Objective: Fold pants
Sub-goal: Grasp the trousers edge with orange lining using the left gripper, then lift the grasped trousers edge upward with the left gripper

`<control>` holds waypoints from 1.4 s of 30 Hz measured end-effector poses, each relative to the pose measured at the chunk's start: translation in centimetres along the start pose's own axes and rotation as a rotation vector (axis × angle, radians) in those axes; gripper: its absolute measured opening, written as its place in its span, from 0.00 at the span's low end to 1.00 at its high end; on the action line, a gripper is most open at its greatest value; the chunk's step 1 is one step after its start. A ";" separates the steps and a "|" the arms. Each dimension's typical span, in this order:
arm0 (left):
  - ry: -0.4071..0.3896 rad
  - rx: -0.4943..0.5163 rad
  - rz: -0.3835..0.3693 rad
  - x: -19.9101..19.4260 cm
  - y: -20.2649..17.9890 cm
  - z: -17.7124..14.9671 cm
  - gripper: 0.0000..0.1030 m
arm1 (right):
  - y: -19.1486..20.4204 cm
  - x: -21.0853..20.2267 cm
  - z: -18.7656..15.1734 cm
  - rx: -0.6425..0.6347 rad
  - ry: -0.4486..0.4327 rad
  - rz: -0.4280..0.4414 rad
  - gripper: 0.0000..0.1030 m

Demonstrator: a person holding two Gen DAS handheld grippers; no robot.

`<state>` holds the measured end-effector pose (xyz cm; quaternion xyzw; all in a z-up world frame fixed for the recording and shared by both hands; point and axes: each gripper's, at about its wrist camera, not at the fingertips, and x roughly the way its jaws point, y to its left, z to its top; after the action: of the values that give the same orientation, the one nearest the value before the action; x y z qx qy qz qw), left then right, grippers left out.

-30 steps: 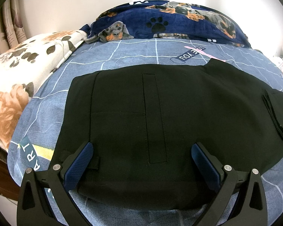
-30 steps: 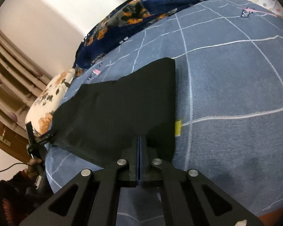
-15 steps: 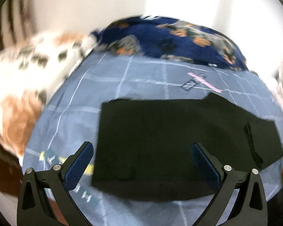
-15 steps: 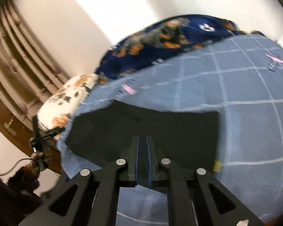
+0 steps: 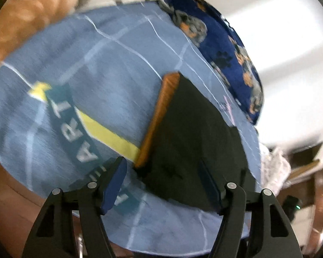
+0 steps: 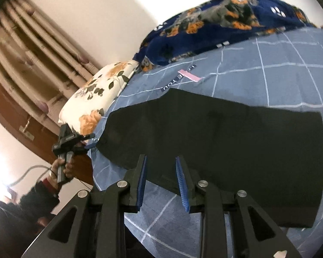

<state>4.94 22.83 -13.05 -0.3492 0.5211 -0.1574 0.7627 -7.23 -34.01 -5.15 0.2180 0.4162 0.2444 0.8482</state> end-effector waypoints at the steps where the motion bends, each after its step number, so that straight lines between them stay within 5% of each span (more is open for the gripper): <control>1: 0.011 -0.007 -0.019 0.2 0.0 -0.2 0.66 | -0.4 0.1 0.0 0.022 -0.002 0.004 0.26; 3: 0.026 -0.016 -0.072 0.3 0.2 -0.1 0.66 | -0.7 0.1 0.0 0.051 -0.008 0.010 0.27; 14: 0.065 -0.066 -0.119 0.8 1.4 0.9 0.66 | -2.0 0.4 0.0 0.128 -0.013 0.021 0.34; 18: 0.022 -0.009 -0.144 0.5 0.5 1.1 0.67 | -2.3 0.6 -0.1 0.158 -0.014 0.039 0.37; 23: -0.073 0.072 -0.261 -1.9 -0.6 0.6 0.67 | -2.6 0.5 -0.3 0.172 -0.016 0.032 0.41; 35: -0.007 0.004 -0.120 2.0 -1.1 -0.8 0.71 | -2.9 1.1 -0.6 0.213 -0.001 0.052 0.45; 40: -0.108 -0.031 -0.242 1.1 -1.2 -0.3 0.72 | -2.5 1.7 -0.7 0.213 0.021 0.052 0.45; 42: -0.107 0.024 -0.136 1.4 -1.6 -0.4 0.68 | -2.3 1.8 -0.7 0.205 0.022 0.051 0.45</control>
<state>5.33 20.70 -12.91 -0.3827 0.4527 -0.1961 0.7811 -6.31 -34.60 -7.93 0.3115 0.4426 0.2246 0.8104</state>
